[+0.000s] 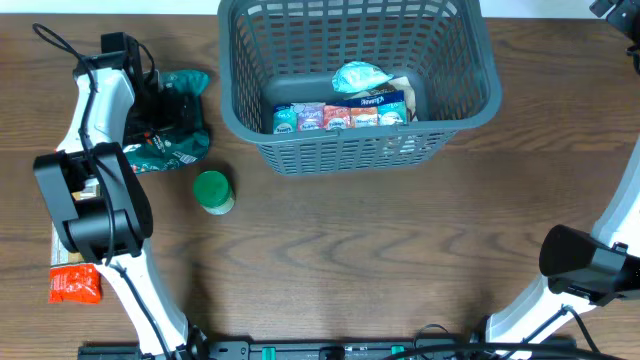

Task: Pack container
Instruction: 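Reach the left gripper toward the green snack bag, then grasp the green snack bag with the left gripper and lift it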

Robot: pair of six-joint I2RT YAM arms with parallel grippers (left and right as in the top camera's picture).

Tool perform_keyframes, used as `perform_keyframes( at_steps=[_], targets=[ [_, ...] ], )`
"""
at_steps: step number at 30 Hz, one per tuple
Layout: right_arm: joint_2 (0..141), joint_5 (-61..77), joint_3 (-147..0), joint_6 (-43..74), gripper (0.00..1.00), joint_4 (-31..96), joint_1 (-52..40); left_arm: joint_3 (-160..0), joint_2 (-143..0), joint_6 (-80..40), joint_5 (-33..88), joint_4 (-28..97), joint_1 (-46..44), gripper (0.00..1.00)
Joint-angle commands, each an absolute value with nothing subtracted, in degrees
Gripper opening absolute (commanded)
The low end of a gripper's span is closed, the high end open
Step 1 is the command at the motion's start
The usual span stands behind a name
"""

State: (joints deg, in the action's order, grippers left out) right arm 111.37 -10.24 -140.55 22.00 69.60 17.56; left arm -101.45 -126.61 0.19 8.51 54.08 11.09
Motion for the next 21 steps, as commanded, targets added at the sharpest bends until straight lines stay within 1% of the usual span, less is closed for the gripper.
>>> perform_keyframes(
  at_steps=[1, 17, 18, 20, 21],
  targets=[
    [110.8, -10.5, -140.7, 22.7, 0.99, 69.7, 17.6, -98.5, -134.0, -1.0, 10.1, 54.0, 11.3, 0.99],
    [110.8, -10.5, -140.7, 22.7, 0.99, 69.7, 17.6, -98.5, -134.2, 3.0, 9.8, 54.8, 11.3, 0.99],
    [110.8, -10.5, -140.7, 22.7, 0.99, 69.7, 17.6, -98.4, -134.3, 3.2, 9.8, 54.8, 11.3, 0.98],
    [110.8, -10.5, -140.7, 22.7, 0.99, 69.7, 17.6, -97.9, -134.5, 3.2, 9.8, 54.6, 11.3, 0.89],
    [110.8, -10.5, -140.7, 22.7, 0.99, 69.7, 17.6, -97.3, -134.6, 3.2, 9.8, 54.3, 11.3, 0.86]
  ],
)
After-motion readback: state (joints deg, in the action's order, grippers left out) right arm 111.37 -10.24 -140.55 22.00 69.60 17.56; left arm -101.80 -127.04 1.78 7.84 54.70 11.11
